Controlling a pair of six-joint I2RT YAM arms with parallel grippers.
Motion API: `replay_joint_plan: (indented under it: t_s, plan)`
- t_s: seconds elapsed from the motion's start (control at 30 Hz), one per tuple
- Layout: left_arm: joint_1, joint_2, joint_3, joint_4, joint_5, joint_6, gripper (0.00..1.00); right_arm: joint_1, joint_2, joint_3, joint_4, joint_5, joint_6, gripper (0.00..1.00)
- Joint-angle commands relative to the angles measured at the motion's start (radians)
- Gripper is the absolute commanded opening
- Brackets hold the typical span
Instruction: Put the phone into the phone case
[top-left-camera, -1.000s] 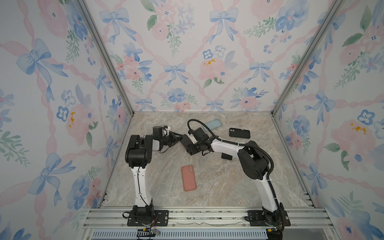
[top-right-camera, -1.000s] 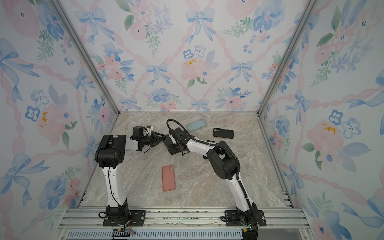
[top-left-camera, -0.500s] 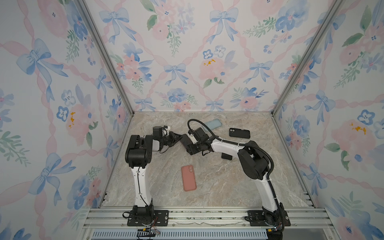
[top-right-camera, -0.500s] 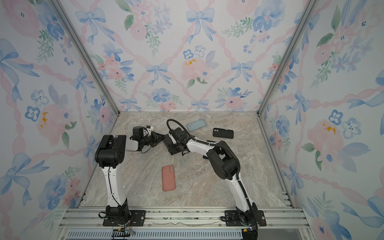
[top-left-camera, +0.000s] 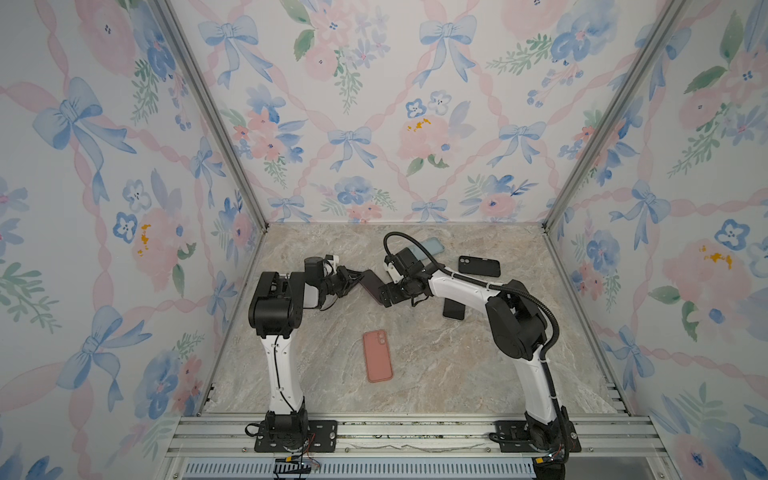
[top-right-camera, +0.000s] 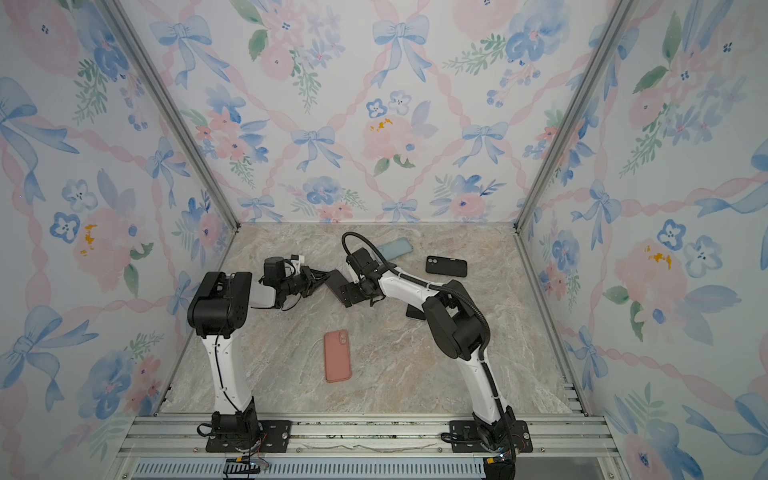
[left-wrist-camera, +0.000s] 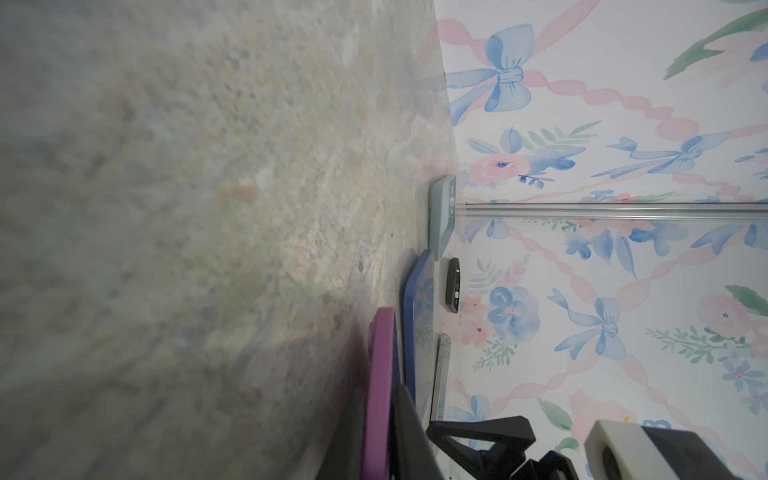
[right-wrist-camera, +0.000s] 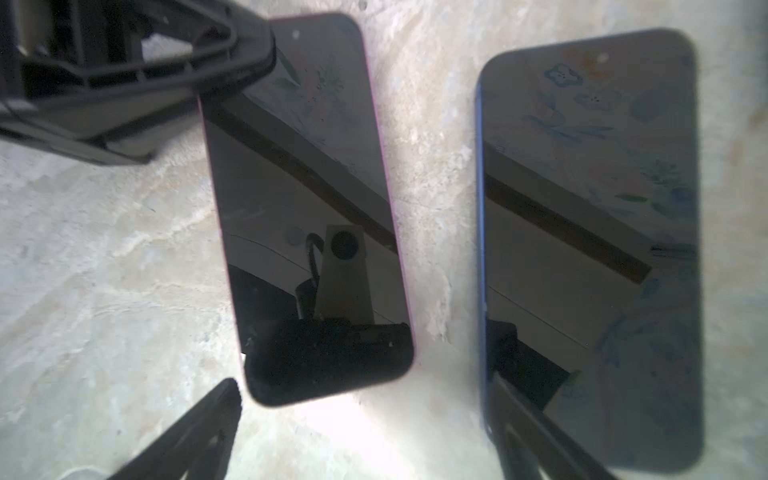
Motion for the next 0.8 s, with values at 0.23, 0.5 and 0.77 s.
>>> replay_joint_plan:
  t_s: [0.23, 0.5, 0.77]
  plan:
    - [-0.04, -0.071, -0.196, 0.205, -0.035, -0.218, 0.07, -0.076, -0.341, -0.661, 0.916, -0.225, 0.959, 0.75]
    - [-0.073, -0.124, -0.269, 0.331, -0.051, -0.305, 0.05, -0.068, -0.357, -0.877, 1.189, -0.187, 1.203, 0.69]
    - [-0.086, -0.134, -0.358, 0.516, -0.075, -0.424, 0.04, -0.039, -0.308, -1.01, 1.398, -0.125, 1.342, 0.69]
